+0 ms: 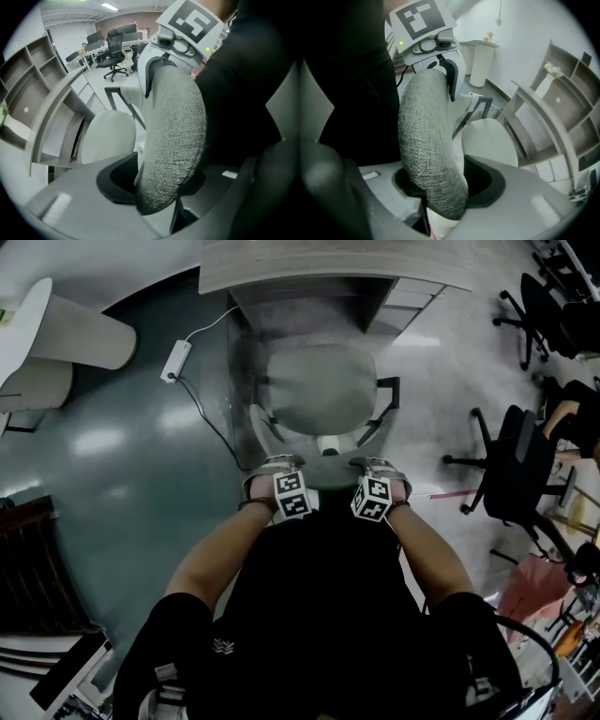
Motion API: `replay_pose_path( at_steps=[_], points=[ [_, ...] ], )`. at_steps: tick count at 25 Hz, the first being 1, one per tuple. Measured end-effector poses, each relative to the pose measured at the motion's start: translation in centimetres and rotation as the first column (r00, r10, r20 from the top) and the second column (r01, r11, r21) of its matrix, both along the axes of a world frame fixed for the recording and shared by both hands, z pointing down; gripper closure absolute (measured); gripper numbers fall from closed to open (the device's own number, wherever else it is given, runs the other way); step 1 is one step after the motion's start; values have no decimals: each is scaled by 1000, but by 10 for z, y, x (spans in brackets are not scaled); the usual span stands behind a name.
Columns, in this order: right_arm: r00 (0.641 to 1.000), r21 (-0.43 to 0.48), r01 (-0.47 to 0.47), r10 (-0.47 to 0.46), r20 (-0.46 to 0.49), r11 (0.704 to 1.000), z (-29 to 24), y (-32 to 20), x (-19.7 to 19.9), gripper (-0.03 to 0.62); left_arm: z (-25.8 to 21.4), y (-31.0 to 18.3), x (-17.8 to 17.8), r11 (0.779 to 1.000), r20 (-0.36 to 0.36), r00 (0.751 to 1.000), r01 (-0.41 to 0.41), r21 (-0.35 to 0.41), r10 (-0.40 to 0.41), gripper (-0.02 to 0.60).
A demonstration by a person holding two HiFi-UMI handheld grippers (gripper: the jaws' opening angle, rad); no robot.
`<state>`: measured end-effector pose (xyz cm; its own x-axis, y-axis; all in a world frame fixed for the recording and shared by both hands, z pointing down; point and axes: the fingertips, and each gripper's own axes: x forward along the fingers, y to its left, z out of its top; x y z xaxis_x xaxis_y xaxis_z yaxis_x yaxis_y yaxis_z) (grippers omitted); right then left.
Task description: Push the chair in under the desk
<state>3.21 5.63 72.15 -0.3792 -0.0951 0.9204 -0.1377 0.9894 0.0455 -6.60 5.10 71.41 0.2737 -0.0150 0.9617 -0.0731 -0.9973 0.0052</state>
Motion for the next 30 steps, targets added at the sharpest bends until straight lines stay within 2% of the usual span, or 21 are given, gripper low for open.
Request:
replay_pose_path(
  at_steps=[11, 17, 22, 30],
  points=[
    [1000, -21, 5, -5, -6, 1000, 13, -48, 6, 407, 14, -45, 4, 1000, 9, 1000, 19, -20, -19, 397],
    [1000, -10, 30, -30, -1, 999, 7, -79, 18, 404, 7, -74, 16, 999, -18, 999, 29, -18, -29, 394],
    [998, -21, 16, -15, 53, 1000, 0, -89, 23, 404, 0, -85, 24, 999, 32, 999, -10, -51, 12, 408],
    [990, -16, -17, 19, 139, 1000, -10, -100, 30, 402, -10, -98, 32, 997, 92, 994, -52, -59, 57, 419]
  ],
)
